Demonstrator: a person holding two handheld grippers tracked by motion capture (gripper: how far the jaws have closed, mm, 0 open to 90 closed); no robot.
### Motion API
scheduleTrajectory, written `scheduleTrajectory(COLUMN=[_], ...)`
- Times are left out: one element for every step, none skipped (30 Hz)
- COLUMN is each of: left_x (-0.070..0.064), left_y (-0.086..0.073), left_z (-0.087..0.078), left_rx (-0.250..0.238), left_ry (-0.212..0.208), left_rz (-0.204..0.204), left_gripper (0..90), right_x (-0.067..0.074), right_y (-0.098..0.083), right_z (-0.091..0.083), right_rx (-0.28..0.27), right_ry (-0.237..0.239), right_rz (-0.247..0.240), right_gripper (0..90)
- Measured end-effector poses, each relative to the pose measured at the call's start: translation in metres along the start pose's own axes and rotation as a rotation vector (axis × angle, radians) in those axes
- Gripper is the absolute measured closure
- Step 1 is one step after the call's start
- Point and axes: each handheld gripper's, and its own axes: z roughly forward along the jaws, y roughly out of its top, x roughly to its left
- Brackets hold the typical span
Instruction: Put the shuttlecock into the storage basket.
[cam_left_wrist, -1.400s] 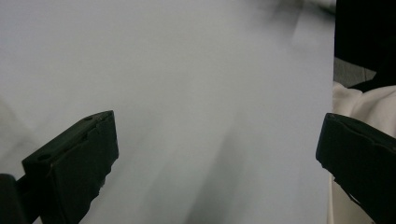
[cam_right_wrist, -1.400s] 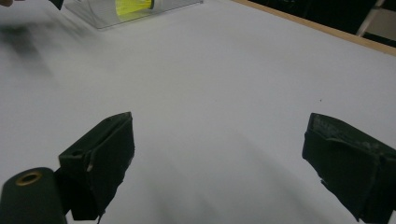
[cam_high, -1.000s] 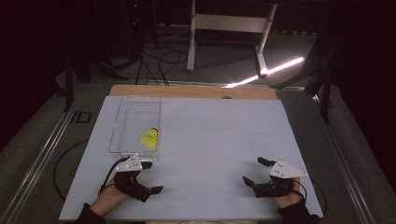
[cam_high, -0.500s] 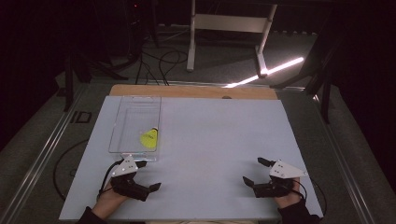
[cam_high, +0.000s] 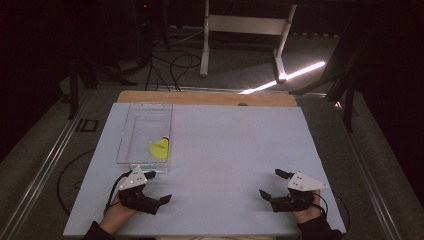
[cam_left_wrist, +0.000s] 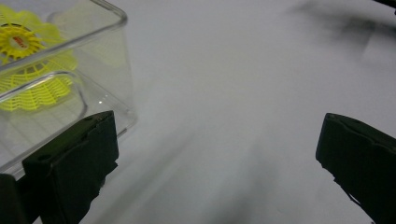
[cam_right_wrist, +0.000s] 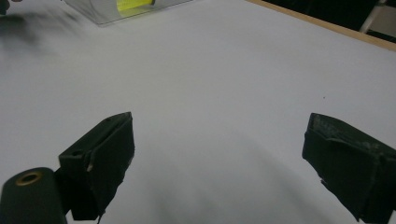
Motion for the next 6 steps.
scheduleTrajectory(left_x=[0.0001,0.0002,0.0005,0.0008,0.0009,0.0010], left_y=[-0.0001,-0.0003,-0.0002,-0.0002,-0.0002,0.0000], left_z=[0.0005,0.0005,0.0002,0.0001,-0.0002,-0.0005], left_rx=[0.003,0.002,0.001,0.000,-0.005,-0.008], left_ry=[-0.001,0.001,-0.001,-0.003,-0.003,-0.005], left_rz=[-0.001,-0.001,-0.002,-0.004,-0.004,-0.005], left_gripper=[0.0,0.0,0.0,0.0,0.0,0.0], right_x=[0.0000,-0.0001,-0.0001,-0.0002,-0.0003,-0.0004], right_y=[-0.0001,-0.0001,-0.0002,-0.0002,-0.0002,-0.0002], right_z=[0.0002,0.0002,0.0002,0.0001,0.0001,0.0001], right_rx=[0.000,0.001,0.001,0.001,0.001,0.000], right_ry=[0.000,0.001,0.001,0.001,0.000,0.000], right_rz=[0.001,0.001,0.000,0.000,0.001,0.002], right_gripper=[9.3,9.4,9.4,9.4,9.4,9.4])
